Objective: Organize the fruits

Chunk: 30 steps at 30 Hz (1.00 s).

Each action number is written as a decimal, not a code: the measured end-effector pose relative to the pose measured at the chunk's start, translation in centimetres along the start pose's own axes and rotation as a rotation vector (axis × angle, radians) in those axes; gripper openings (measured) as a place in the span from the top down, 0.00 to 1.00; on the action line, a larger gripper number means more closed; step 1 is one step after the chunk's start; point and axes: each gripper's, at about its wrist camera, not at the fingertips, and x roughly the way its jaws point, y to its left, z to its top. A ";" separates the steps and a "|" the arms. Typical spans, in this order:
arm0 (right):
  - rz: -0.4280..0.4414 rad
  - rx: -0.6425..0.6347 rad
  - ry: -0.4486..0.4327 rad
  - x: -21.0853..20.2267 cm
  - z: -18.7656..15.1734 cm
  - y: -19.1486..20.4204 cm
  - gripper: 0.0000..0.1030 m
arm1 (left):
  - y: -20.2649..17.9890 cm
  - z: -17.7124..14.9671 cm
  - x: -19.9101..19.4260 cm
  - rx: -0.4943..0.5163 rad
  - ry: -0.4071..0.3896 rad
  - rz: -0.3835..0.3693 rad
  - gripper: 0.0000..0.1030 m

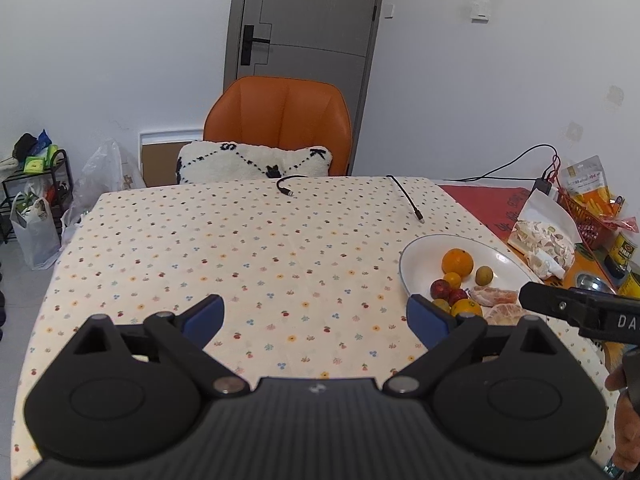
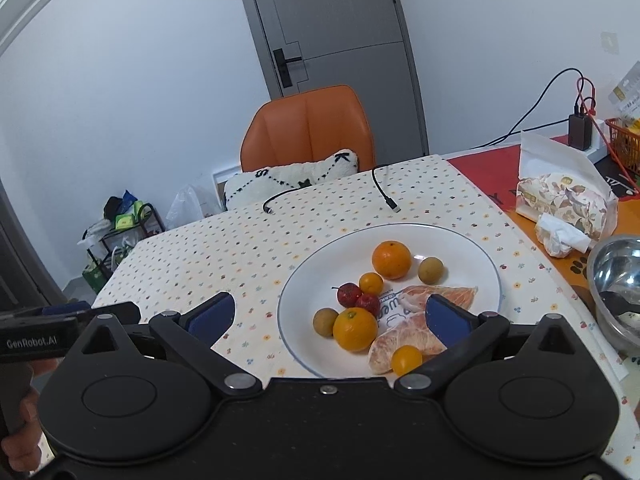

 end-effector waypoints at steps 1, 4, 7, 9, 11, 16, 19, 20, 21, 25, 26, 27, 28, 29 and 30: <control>0.006 -0.001 0.001 -0.1 -0.1 0.1 0.00 | 0.0 0.0 -0.1 0.003 0.000 0.004 0.06; 0.014 -0.013 0.009 -0.4 -0.6 0.4 0.00 | 0.1 -0.2 -0.5 0.003 0.004 0.005 0.06; 0.023 -0.022 0.009 -0.8 -1.0 0.7 0.00 | 0.0 -0.6 -0.7 0.018 0.014 0.017 0.06; 0.028 -0.022 0.009 -1.0 -1.2 0.7 0.00 | -0.2 -0.9 -0.9 0.032 0.024 0.022 0.06; 0.034 -0.021 0.013 -1.3 -1.5 0.7 0.00 | -0.1 -1.2 -1.0 0.037 0.030 0.026 0.06; 0.049 -0.044 0.020 -2.0 -2.3 1.2 0.00 | 0.3 -1.9 -1.4 0.020 0.037 0.027 0.06; 0.054 -0.042 0.030 -2.2 -2.6 1.4 0.00 | 0.5 -2.1 -1.7 0.010 0.039 0.028 0.06; 0.059 -0.045 0.034 -2.3 -2.6 1.5 0.00 | 0.6 -2.2 -1.8 0.006 0.040 0.029 0.06; 0.063 -0.047 0.036 -2.4 -2.8 1.6 0.00 | 0.7 -2.2 -1.9 0.001 0.041 0.031 0.06; 0.070 -0.062 0.035 -2.8 -2.9 2.1 0.00 | 1.1 -2.4 -2.3 -0.014 0.048 0.060 0.06; 0.072 -0.065 0.034 -2.9 -2.9 2.1 0.00 | 1.3 -2.5 -2.4 -0.019 0.049 0.061 0.06; 0.075 -0.067 0.033 -3.0 -3.0 2.2 0.00 | 1.5 -2.6 -2.4 -0.024 0.051 0.061 0.06; 0.078 -0.068 0.034 -3.0 -3.0 2.3 0.00 | 1.7 -2.6 -2.5 -0.030 0.054 0.063 0.06; 0.081 -0.069 0.036 -3.1 -3.1 2.4 0.00 | 1.8 -2.7 -2.6 -0.033 0.055 0.064 0.06; 0.083 -0.072 0.039 -3.1 -3.2 2.4 0.00 | 1.9 -2.8 -2.7 -0.035 0.056 0.066 0.06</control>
